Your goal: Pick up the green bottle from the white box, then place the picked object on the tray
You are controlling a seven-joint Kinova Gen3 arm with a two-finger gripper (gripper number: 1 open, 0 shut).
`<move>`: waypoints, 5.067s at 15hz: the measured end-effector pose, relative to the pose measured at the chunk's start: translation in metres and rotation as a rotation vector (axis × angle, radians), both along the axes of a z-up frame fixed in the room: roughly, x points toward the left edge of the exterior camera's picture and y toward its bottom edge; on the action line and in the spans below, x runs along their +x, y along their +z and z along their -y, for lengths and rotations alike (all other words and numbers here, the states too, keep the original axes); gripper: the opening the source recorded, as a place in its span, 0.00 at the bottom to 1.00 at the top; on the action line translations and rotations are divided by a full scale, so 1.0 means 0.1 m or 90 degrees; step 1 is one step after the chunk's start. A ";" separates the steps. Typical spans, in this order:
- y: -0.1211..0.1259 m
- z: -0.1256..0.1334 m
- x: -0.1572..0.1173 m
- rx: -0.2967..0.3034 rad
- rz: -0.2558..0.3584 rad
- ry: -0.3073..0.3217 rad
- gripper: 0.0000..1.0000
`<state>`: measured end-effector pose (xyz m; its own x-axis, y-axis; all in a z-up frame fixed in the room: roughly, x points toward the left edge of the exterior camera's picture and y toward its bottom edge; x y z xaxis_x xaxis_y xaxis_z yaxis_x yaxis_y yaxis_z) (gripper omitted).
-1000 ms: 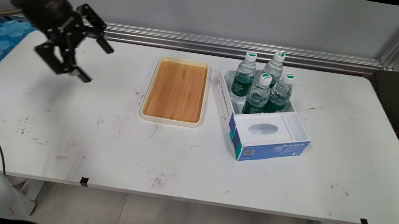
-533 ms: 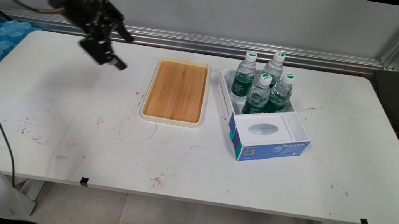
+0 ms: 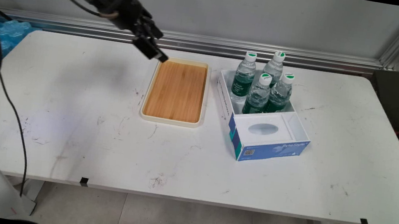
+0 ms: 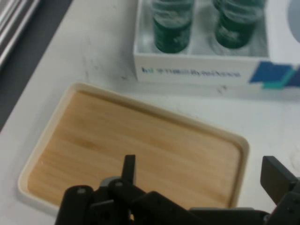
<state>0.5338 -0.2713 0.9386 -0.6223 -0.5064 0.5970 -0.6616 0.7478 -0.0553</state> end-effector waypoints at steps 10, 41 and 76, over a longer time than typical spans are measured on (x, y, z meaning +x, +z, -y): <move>-0.48 0.66 -0.66 -0.016 -0.029 0.054 1.00; -1.42 1.65 -1.75 -0.027 -0.066 0.046 0.00; 0.09 0.70 0.17 -0.085 -0.034 0.143 0.00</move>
<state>0.5504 -0.3415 0.9480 -0.4694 -0.5432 0.6961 -0.8146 0.5707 -0.1040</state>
